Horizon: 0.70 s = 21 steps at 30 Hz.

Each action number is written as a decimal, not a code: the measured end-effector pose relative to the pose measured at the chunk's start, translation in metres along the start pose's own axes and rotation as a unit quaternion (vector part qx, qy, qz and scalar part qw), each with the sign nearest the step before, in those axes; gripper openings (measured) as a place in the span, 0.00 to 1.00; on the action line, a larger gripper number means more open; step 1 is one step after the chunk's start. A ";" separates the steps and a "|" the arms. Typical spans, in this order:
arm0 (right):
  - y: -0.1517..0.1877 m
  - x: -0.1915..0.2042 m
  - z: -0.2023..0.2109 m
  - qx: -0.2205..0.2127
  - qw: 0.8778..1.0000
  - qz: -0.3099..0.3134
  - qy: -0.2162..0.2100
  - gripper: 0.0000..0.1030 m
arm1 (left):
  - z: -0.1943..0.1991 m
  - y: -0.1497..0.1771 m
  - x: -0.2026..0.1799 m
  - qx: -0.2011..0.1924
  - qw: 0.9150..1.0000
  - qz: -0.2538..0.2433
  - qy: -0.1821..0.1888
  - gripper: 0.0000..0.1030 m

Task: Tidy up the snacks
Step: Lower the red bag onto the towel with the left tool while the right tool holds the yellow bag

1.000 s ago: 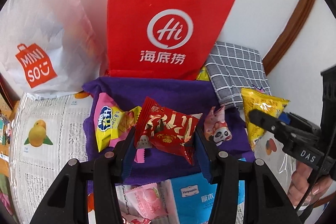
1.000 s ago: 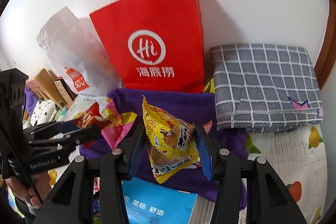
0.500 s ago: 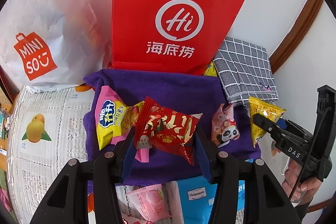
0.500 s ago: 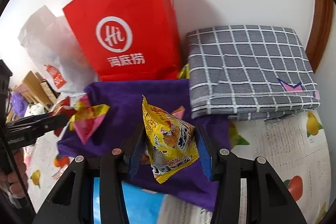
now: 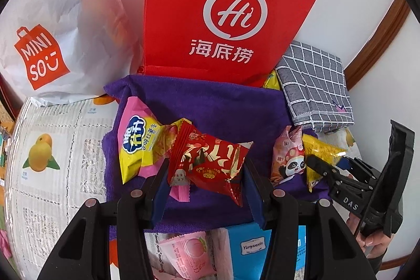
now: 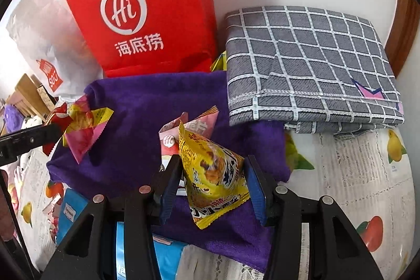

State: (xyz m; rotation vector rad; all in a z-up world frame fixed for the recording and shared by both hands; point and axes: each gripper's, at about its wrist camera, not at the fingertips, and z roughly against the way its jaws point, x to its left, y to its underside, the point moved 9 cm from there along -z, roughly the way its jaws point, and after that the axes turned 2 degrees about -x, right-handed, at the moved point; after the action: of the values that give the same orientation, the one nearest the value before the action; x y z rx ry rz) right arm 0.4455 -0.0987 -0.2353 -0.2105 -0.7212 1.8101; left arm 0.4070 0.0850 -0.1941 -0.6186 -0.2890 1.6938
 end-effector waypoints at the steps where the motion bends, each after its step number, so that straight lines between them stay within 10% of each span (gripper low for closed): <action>1: 0.001 0.002 0.000 0.001 1.000 0.004 -0.003 0.51 | -0.001 0.000 0.000 0.001 1.000 0.000 0.000 0.48; 21: -0.011 0.016 0.034 -0.065 0.997 0.012 -0.037 0.61 | -0.031 0.015 0.013 0.053 0.998 0.033 -0.012 0.49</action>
State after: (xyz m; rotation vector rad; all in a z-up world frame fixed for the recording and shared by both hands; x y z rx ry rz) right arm 0.4321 -0.0945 -0.1992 -0.2403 -0.8943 1.8031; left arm 0.4104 0.0893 -0.2305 -0.5346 -0.1949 1.7690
